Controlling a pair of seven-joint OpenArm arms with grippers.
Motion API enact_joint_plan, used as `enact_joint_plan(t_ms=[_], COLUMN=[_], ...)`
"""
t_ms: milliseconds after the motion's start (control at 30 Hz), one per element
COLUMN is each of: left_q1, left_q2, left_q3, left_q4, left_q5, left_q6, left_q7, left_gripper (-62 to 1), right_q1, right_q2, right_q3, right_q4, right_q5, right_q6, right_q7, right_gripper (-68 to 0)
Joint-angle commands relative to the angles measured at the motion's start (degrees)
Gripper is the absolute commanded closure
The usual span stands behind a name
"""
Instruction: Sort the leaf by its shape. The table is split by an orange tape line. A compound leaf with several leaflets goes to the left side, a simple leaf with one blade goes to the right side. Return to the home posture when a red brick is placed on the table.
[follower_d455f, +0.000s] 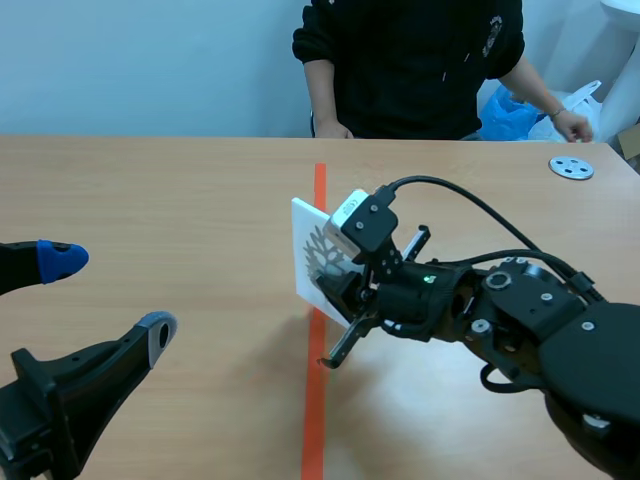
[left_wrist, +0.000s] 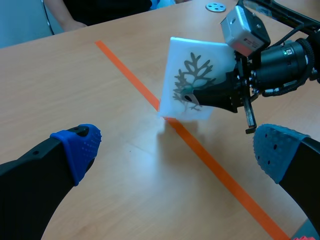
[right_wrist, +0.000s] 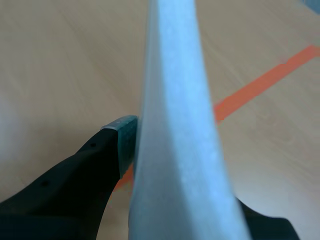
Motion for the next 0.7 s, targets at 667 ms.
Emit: enact_joint_plan(t_ms=[667], left_q1=[-0.17], left_q2=[0.11], left_q3=[-0.20], left_q4=[0.76], left_q5=[-0.35], left_q6=[-0.07], left_q7=[-0.76], left_gripper=[-62.3], right_q1=[-6.47], right_q2=[8.33], right_q3=[27.43], right_q4=[10.64], right_q5=[15.69], right_q6=[0.33], right_q7=[-5.66], right_gripper=[-3.7])
